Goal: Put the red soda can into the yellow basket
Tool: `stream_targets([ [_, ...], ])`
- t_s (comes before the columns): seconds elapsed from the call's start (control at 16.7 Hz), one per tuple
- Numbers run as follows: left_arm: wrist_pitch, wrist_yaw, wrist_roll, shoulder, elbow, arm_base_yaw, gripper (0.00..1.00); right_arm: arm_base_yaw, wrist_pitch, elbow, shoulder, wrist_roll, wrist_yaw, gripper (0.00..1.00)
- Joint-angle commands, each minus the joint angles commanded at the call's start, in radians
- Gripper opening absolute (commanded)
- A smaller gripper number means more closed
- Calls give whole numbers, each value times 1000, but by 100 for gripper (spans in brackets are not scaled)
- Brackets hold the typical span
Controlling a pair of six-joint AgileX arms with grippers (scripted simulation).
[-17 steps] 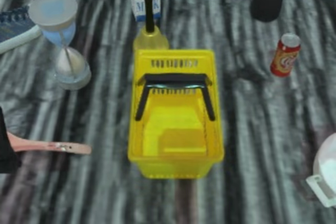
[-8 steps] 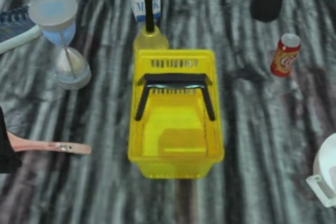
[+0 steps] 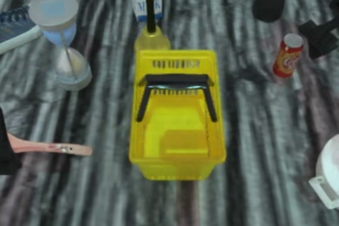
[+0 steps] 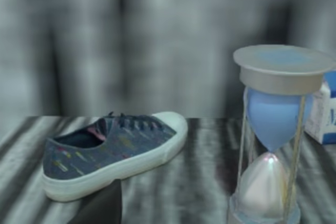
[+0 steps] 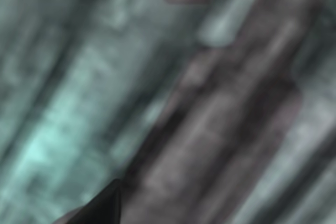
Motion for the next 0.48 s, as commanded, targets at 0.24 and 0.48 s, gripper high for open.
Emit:
stream_targets([
  [0.24,0,0,0,0,0,0,100,20,-117,336,282,-76,-13,100],
  [0.48,0,0,0,0,0,0,100,36,-176,564,453,-128,-26,100],
])
